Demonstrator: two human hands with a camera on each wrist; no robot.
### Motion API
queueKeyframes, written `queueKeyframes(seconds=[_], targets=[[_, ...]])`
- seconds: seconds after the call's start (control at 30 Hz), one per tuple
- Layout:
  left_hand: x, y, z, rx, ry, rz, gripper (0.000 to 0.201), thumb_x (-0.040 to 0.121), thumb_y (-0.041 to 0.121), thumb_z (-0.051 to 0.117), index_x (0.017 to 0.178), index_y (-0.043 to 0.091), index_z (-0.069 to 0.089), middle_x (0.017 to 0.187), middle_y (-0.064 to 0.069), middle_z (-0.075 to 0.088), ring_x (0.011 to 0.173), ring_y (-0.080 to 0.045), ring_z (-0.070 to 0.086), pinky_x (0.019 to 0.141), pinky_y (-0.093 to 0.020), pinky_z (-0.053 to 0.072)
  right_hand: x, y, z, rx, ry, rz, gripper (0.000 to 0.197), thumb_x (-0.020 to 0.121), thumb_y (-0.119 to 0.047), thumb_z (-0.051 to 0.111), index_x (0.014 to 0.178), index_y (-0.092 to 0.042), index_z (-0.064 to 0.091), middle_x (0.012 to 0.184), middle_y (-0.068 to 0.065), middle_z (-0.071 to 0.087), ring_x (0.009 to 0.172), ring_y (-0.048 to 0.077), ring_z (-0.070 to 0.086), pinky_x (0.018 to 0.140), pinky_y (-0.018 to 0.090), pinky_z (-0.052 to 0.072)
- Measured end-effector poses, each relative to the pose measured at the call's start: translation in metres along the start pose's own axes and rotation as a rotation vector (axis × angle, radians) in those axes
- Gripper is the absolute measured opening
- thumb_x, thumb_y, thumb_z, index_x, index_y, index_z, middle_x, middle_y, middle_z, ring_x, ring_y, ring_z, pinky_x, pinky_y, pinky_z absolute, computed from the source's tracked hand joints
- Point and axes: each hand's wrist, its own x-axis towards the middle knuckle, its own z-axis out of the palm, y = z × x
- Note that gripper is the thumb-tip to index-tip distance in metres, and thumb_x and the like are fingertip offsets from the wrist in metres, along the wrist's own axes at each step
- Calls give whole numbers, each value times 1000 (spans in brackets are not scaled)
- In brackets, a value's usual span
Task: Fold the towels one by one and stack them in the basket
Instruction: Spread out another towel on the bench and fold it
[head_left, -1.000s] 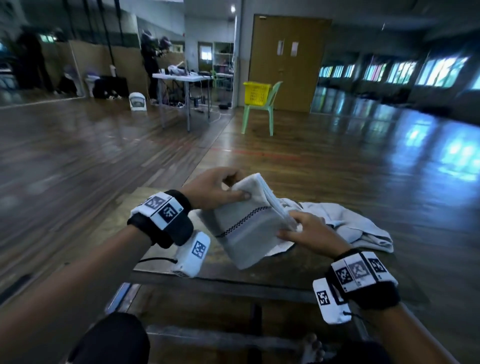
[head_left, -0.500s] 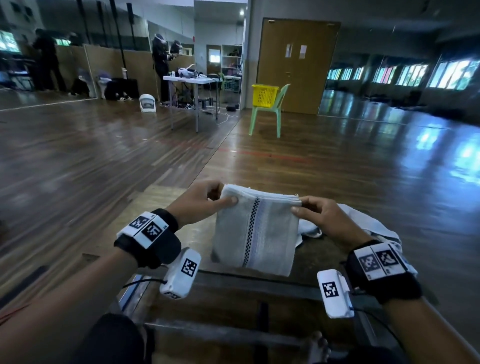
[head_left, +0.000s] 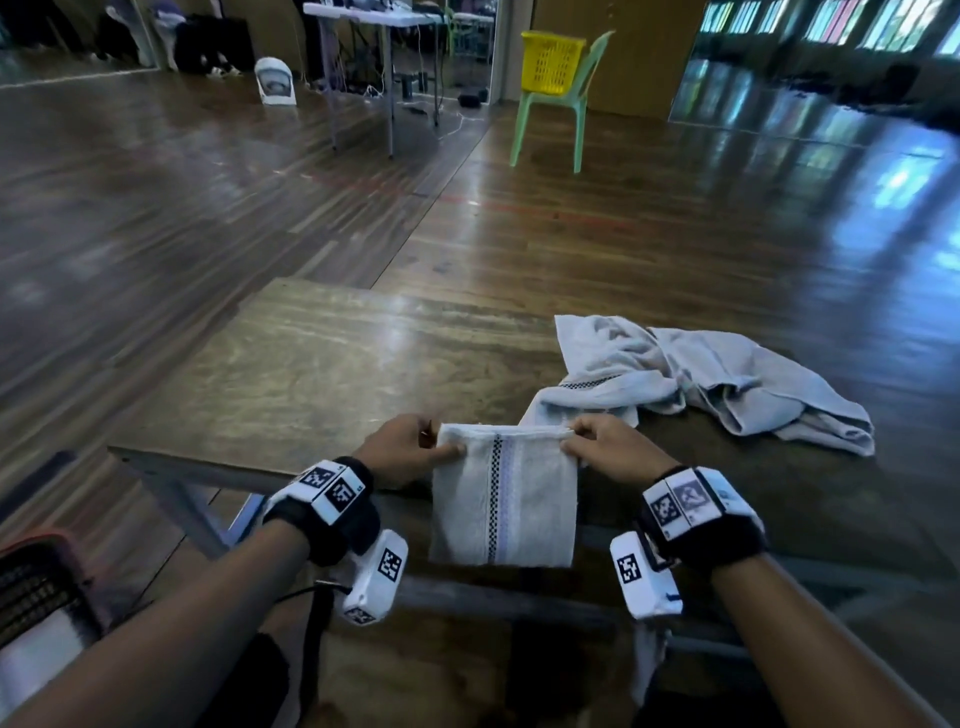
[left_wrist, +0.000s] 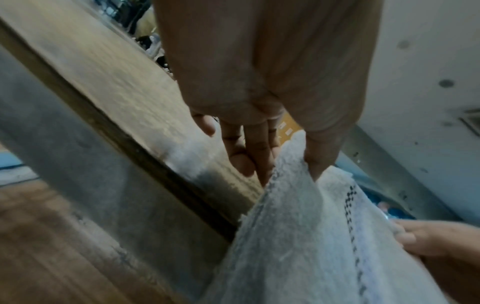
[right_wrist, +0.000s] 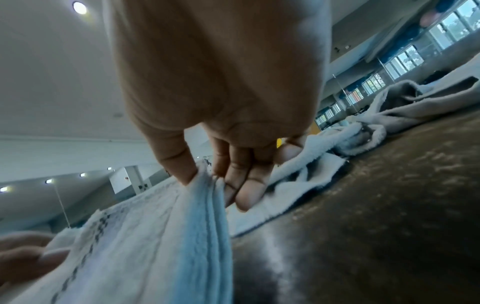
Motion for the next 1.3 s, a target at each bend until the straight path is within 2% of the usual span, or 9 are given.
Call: queueKeyframes(seconds=[0.1,0.17,0.3,0.37,0.47,0.67,0.87,1.07,1.3], targets=[[20,-7,9,227,-6,-46,36,83,46,63,67,17,49,63,4,52,57,-9,47,56,-28,33,17,13,11,-177,19,61,14,89,-33,51,80,-23,52,86,-4,55,95,21,57,92,43,39],[31,-10,12,341,8,-89,37,83,51,60,66,23,44,66,8,50,65,-14,47,64,-31,32,24,16,15,-260,10,84,13,90,-35,50,94,-22,54,90,-6,53,99,20,54,97,42,34],[44,-15,15,347,6,-39,31,80,49,64,80,22,49,80,3,56,78,-19,53,70,-33,38,33,18,14,-350,-17,11,39,86,-34,54,124,-27,55,100,-3,59,103,20,55,98,43,36],[45,-15,14,279,17,52,29,80,40,69,94,17,58,85,2,58,80,-17,55,69,-27,42,35,18,15,-371,-71,-27,32,86,-36,53,116,-27,60,105,0,61,103,21,54,91,42,42],[49,-17,12,258,51,164,26,78,32,73,94,13,65,82,5,59,75,-11,54,61,-11,36,33,14,14,-298,-96,-30,17,88,-29,54,100,-20,63,95,3,64,91,20,58,77,34,46],[52,-20,11,203,47,174,18,80,30,71,91,15,70,84,2,69,74,-12,60,71,-30,52,28,8,6,-152,5,24,12,86,-21,55,83,-10,57,78,3,58,74,17,54,61,27,38],[50,-19,17,243,72,208,14,83,28,68,92,18,70,90,3,67,78,-11,57,73,-31,49,27,12,9,-195,12,66,19,88,-22,60,101,-9,62,74,-8,50,81,14,51,65,25,36],[50,-11,22,223,31,285,9,83,16,69,90,13,73,88,1,70,77,-9,56,70,-21,41,27,16,10,-126,126,34,10,85,-18,66,91,-11,63,89,0,62,86,13,57,62,17,36],[53,-11,23,311,39,230,6,85,20,64,90,17,66,87,-1,70,81,-17,63,73,-37,53,30,21,10,-93,160,34,8,87,-18,62,90,-11,63,89,-1,63,83,10,56,62,12,36]])
